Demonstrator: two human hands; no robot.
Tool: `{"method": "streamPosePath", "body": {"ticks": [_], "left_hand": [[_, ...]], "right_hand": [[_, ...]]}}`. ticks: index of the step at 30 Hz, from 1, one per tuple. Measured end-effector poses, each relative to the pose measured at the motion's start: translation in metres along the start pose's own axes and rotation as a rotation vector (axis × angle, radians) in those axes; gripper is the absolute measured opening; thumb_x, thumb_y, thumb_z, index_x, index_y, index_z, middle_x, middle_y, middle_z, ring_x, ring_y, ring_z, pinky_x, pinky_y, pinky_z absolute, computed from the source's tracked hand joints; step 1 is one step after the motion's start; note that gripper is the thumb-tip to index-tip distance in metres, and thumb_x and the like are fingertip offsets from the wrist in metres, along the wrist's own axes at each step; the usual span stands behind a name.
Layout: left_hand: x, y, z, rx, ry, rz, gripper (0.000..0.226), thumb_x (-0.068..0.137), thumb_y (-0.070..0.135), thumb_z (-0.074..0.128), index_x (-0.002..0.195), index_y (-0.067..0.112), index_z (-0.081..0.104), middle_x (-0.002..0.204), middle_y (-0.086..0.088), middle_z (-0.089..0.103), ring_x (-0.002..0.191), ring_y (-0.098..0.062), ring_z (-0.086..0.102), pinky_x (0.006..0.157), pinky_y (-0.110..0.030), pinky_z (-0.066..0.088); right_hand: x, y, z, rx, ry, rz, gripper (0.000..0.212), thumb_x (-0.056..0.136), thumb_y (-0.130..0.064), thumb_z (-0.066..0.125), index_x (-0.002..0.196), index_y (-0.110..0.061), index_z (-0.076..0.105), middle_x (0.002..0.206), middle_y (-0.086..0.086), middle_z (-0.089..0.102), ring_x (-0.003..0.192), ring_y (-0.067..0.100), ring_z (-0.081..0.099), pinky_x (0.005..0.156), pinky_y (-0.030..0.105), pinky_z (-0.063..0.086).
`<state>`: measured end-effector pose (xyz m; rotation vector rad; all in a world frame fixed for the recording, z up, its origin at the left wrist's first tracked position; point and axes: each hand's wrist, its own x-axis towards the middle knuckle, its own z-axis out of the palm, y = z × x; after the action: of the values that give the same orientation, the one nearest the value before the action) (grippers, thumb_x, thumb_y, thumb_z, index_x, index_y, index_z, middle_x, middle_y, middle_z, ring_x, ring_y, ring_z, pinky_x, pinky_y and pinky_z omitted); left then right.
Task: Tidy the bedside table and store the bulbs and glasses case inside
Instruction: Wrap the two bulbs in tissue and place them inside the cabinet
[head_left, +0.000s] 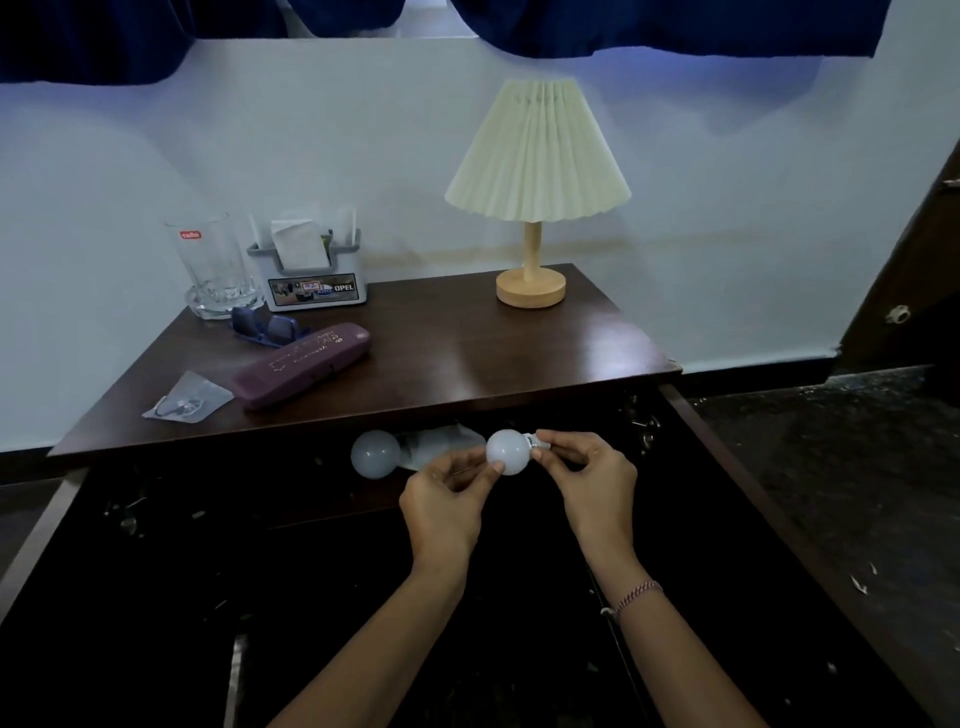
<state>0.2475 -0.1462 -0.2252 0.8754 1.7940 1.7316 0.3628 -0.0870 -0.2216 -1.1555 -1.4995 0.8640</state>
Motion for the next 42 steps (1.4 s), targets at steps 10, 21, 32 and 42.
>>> {"method": "streamPosePath", "body": {"ticks": [10,21,32,42], "left_hand": [[0.039,-0.041,0.021,0.168,-0.053,-0.155,0.022,0.081,0.012,0.070,0.102,0.005,0.072,0.104,-0.008,0.073,0.097,-0.015,0.066,0.093,-0.029,0.052],[0.077,-0.060,0.040,0.170,-0.185,-0.270,0.028,0.088,0.014,0.052,0.112,0.006,0.065,0.100,-0.010,0.068,0.081,-0.017,0.060,0.066,-0.021,0.044],[0.078,-0.057,0.037,0.116,-0.227,-0.259,0.030,0.086,0.023,0.052,0.111,0.010,0.060,0.093,-0.003,0.066,0.087,-0.017,0.060,0.064,-0.022,0.043],[0.016,-0.035,0.003,-0.001,0.028,-0.050,0.022,0.089,0.018,0.056,0.104,0.021,0.071,0.064,0.025,0.065,0.067,0.014,0.060,0.058,0.001,0.042]], "right_hand": [[0.023,0.054,0.036,-0.119,-0.089,0.129,0.018,0.083,-0.004,0.066,0.100,-0.005,0.071,0.102,0.009,0.072,0.088,0.010,0.065,0.083,0.017,0.047],[0.056,0.082,0.070,-0.177,-0.178,0.187,0.029,0.084,0.004,0.060,0.112,-0.001,0.065,0.114,0.016,0.068,0.103,0.020,0.063,0.089,0.020,0.043],[0.055,0.090,0.078,-0.160,-0.281,0.177,0.049,0.081,0.014,0.056,0.128,0.001,0.051,0.134,0.019,0.052,0.119,0.028,0.055,0.102,0.031,0.043],[0.007,0.054,0.046,-0.228,-0.153,-0.209,0.036,0.083,0.009,0.057,0.115,-0.007,0.063,0.117,0.006,0.059,0.108,0.019,0.060,0.096,0.029,0.049]]}}
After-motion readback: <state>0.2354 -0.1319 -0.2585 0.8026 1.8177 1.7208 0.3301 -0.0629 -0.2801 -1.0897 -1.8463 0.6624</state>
